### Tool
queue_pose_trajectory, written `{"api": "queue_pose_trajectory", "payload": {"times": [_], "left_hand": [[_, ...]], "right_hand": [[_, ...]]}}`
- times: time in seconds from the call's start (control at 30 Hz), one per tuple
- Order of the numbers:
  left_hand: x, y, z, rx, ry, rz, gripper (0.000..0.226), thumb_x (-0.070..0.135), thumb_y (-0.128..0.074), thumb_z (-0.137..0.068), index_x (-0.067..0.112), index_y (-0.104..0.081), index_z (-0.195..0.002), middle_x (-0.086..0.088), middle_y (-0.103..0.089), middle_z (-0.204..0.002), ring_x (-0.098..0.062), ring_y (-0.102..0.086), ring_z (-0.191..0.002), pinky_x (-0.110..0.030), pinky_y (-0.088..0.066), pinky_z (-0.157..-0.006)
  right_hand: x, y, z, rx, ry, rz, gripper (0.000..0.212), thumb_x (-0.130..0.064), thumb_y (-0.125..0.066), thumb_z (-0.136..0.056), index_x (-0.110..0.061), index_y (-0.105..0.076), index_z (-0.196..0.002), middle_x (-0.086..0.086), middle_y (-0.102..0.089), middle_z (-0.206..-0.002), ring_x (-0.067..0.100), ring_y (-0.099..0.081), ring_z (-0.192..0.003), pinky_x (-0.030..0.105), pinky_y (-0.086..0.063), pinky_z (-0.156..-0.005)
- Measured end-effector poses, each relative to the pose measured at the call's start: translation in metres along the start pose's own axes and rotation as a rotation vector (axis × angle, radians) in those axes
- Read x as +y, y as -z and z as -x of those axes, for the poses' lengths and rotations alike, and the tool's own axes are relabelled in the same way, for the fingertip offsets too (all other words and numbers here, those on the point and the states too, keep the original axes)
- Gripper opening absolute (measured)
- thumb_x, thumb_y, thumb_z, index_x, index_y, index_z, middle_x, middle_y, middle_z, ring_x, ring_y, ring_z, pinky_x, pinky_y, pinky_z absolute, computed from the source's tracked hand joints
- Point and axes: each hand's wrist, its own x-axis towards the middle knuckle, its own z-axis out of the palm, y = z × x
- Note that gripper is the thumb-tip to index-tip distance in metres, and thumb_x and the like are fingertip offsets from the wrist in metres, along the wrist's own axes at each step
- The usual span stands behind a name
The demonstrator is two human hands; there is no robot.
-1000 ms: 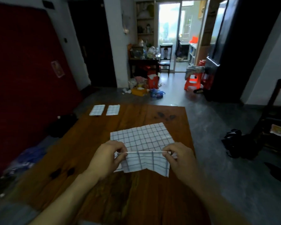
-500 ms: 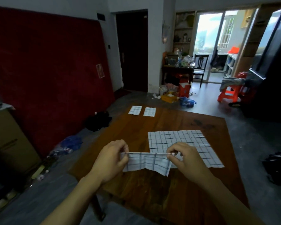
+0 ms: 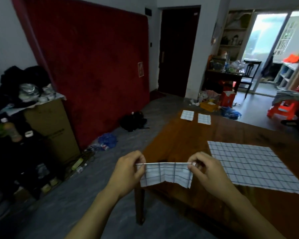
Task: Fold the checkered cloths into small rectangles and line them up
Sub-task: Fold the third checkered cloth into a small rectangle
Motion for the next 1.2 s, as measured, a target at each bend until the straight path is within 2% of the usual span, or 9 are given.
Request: {"api": "queue_pose_trajectory", "payload": {"times": [0.27, 0.53, 0.63, 0.77, 0.87, 1.0, 1.2], "left_hand": [[-0.107, 0.054, -0.004, 0.066, 0.078, -0.019, 0.021, 0.007, -0.067, -0.083, 0.024, -0.056, -0.078, 0.013, -0.058, -0.075, -0.009, -0.057, -0.072, -0.028, -0.047, -0.062], [-0.211, 0.109, -0.095, 0.074, 0.121, -0.095, 0.018, 0.009, -0.069, -0.084, 0.022, -0.059, -0.078, 0.011, -0.061, -0.075, -0.010, -0.059, -0.070, -0.034, -0.050, -0.063], [-0.242, 0.127, -0.139, 0.085, 0.126, -0.098, 0.018, 0.008, -0.070, -0.084, 0.022, -0.060, -0.078, 0.010, -0.062, -0.074, -0.010, -0.060, -0.069, -0.031, -0.050, -0.062], [-0.284, 0.146, -0.199, 0.089, 0.115, -0.060, 0.021, 0.007, -0.071, -0.085, 0.024, -0.060, -0.078, 0.010, -0.063, -0.073, -0.009, -0.061, -0.065, -0.027, -0.049, -0.059], [-0.315, 0.153, -0.231, 0.071, 0.088, -0.042, 0.022, 0.007, -0.071, -0.086, 0.025, -0.060, -0.079, 0.012, -0.063, -0.075, -0.009, -0.061, -0.069, -0.021, -0.048, -0.061], [-0.365, 0.161, -0.276, 0.060, 0.040, 0.051, 0.020, 0.007, -0.070, -0.086, 0.023, -0.060, -0.078, 0.010, -0.062, -0.074, -0.010, -0.060, -0.069, -0.033, -0.050, -0.062], [-0.437, 0.181, -0.350, 0.021, -0.023, 0.181, 0.016, 0.010, -0.067, -0.085, 0.021, -0.059, -0.076, 0.008, -0.062, -0.074, -0.014, -0.059, -0.068, -0.036, -0.049, -0.061]], "right_hand": [[-0.034, -0.096, -0.086, -0.053, 0.082, -0.065, 0.016, -0.013, -0.065, -0.088, -0.028, -0.061, -0.087, -0.015, -0.058, -0.089, 0.010, -0.058, -0.084, 0.022, -0.049, -0.068], [-0.025, -0.188, -0.235, 0.009, 0.092, -0.227, 0.017, -0.009, -0.069, -0.086, -0.025, -0.063, -0.084, -0.012, -0.063, -0.083, 0.009, -0.061, -0.078, 0.016, -0.046, -0.065], [-0.024, -0.206, -0.288, 0.042, 0.082, -0.285, 0.015, -0.008, -0.068, -0.087, -0.022, -0.063, -0.084, -0.011, -0.063, -0.081, 0.009, -0.061, -0.076, 0.014, -0.045, -0.064], [-0.029, -0.221, -0.352, 0.055, 0.044, -0.296, 0.011, -0.012, -0.067, -0.089, -0.021, -0.062, -0.084, -0.006, -0.063, -0.079, 0.013, -0.062, -0.074, 0.026, -0.052, -0.062], [-0.030, -0.231, -0.388, 0.074, 0.013, -0.273, 0.011, -0.014, -0.067, -0.088, -0.022, -0.062, -0.083, -0.006, -0.063, -0.078, 0.013, -0.062, -0.073, 0.033, -0.053, -0.063], [-0.032, -0.251, -0.435, 0.110, -0.040, -0.235, 0.011, -0.014, -0.066, -0.089, -0.024, -0.064, -0.085, -0.006, -0.064, -0.082, 0.012, -0.063, -0.077, 0.033, -0.054, -0.067], [-0.058, -0.275, -0.499, 0.165, -0.113, -0.163, 0.012, -0.014, -0.062, -0.089, -0.026, -0.062, -0.087, -0.010, -0.064, -0.088, 0.009, -0.064, -0.085, 0.035, -0.058, -0.071]]}}
